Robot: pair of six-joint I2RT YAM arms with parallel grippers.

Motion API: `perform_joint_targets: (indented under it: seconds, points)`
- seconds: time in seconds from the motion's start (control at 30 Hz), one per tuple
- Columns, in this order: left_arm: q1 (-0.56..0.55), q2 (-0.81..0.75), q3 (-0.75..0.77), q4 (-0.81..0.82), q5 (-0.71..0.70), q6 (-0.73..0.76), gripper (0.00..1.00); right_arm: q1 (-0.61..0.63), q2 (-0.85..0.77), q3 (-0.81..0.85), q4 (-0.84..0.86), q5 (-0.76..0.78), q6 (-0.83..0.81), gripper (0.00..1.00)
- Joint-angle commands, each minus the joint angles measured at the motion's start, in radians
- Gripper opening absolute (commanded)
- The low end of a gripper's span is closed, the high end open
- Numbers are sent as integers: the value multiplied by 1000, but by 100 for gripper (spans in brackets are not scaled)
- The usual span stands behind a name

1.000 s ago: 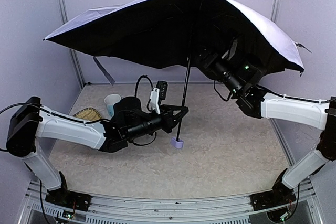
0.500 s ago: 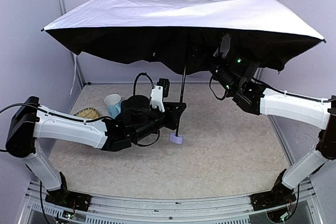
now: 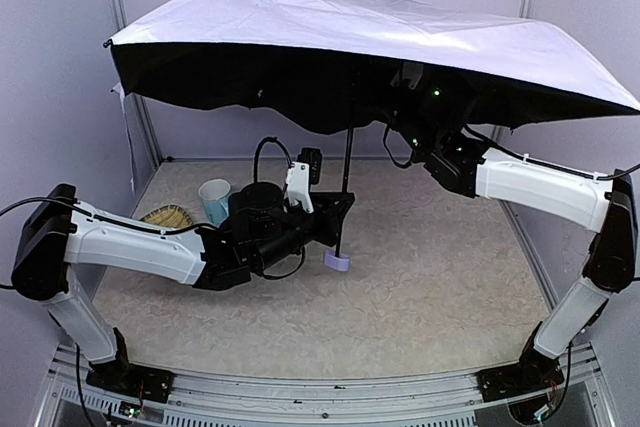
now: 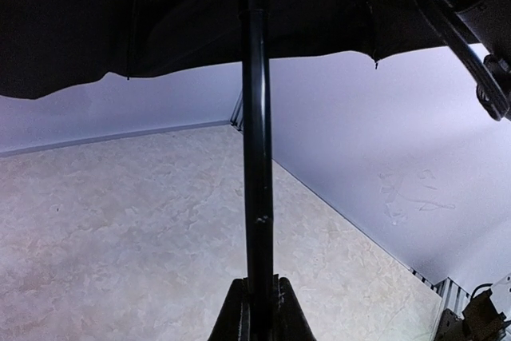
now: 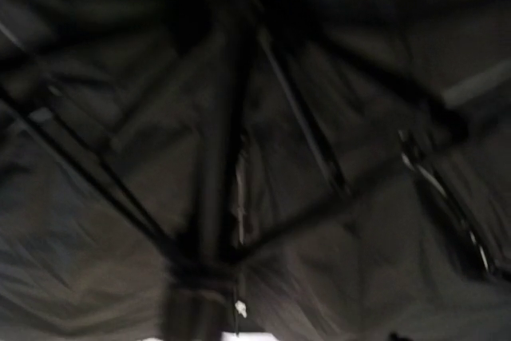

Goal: Put away the umbrella

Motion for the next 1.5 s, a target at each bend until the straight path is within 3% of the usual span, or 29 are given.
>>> perform_joint_targets:
  seconds: [0.0,0.2,0.53,0.8,0.97,1.13,1.23,1.47]
  points:
    - [-9,-34,-9,135,-6,53,0,-13,-3,-14,-6,-19,50,70]
    - [-12,-31,-29,154,17,45,0,-54,-5,2,32,-150,58,62]
    - [-12,-24,-30,161,18,72,0,-67,-4,9,17,-171,49,39]
    - [-13,-37,-53,156,36,42,0,-75,-47,-4,-7,-167,48,6]
    - [0,-40,-57,198,80,85,0,-43,-70,-30,-162,-219,21,2]
    - [138,-72,-89,340,341,20,0,25,-79,-100,-286,-383,-28,2]
    - [181,-94,-79,373,394,55,0,65,-80,-153,-303,-477,-22,2]
    - [187,-146,-65,461,477,82,0,144,-40,-231,-340,-450,-24,2]
